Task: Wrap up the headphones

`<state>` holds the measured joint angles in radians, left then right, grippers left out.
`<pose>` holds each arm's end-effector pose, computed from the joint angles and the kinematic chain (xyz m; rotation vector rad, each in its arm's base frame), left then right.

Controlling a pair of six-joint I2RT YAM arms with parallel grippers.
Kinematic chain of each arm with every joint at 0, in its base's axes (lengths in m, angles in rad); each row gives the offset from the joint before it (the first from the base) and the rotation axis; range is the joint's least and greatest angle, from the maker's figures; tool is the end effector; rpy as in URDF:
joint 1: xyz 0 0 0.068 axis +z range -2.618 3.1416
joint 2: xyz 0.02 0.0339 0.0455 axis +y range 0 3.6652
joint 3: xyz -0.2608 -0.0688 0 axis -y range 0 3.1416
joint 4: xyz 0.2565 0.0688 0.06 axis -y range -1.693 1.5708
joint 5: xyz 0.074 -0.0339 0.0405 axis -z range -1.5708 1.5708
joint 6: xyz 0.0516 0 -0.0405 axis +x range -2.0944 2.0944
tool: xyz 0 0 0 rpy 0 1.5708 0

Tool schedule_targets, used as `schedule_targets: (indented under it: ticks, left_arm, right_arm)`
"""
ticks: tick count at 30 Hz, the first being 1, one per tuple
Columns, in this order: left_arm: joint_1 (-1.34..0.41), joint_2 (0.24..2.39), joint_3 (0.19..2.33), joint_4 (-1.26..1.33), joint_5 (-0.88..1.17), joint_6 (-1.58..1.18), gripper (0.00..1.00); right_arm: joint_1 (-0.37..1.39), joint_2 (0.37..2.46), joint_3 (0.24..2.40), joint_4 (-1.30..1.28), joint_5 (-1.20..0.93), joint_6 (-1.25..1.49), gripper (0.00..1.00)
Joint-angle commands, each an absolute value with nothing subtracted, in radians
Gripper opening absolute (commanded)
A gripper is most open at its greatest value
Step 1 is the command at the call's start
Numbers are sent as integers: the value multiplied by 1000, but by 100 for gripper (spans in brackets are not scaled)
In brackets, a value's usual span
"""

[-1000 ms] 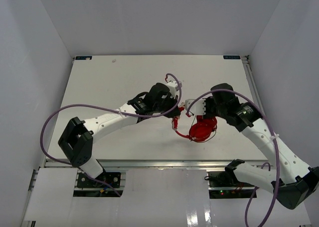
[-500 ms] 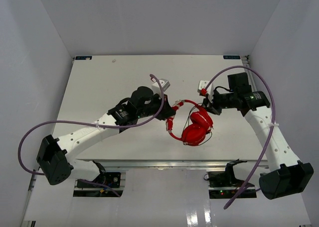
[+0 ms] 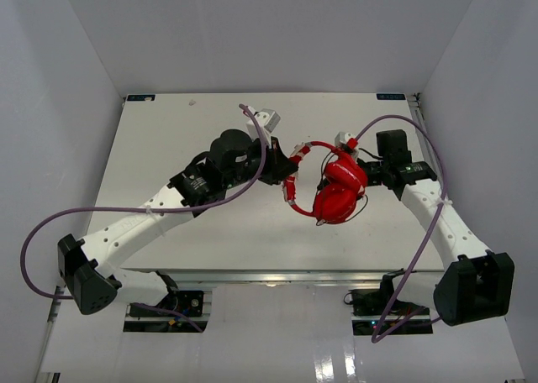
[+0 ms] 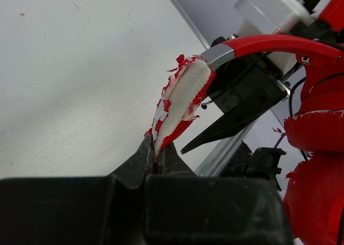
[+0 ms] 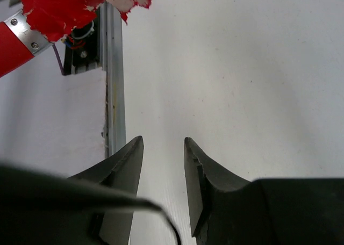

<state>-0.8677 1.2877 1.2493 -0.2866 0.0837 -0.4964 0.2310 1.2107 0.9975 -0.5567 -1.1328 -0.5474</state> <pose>0.2066 -0.2504 0.3740 0.4334 1.9777 -0.9821 0.2427 0.1051 0.2952 -1.2340 1.6160 1.1020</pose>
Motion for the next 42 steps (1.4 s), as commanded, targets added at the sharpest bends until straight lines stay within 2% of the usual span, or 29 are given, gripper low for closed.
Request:
schedule_targets:
  ticks: [1,8,17,23,27,34,38,42]
  left_arm:
    - [-870,1270,1348,-260,25,-555,0]
    - [-868,1239,1381,-292,-174,-573,0]
    - [-868,1186,1323,-264,-275,-633,0]
    - [-869,1166,1259,-218,-306,-685,0]
    - [-868,1154,1225,-194,-332,-721,0]
    - [-868,1131,1055,-139,-453,-846,0]
    - [-856,1139,927,-87,-523,-954,0]
    - [-815,1203,829,-20,-503,-1035,0]
  right_arm:
    - [233,1208,942,-362,-1214,-415,43]
    - [220,1148,871,-354,-1183,-416,43]
    - [207,1096,851,-309,-1160,-339,40]
    - [207,1083,825,-255,-1148,-270,15]
    - [204,1080,787,-177,-1171,-187,8]
    - [204,1133,658,84,-1203,50,8]
    - [204,1228,624,177,-1219,118,8]
    - [204,1346,615,248,-1237,163,8]
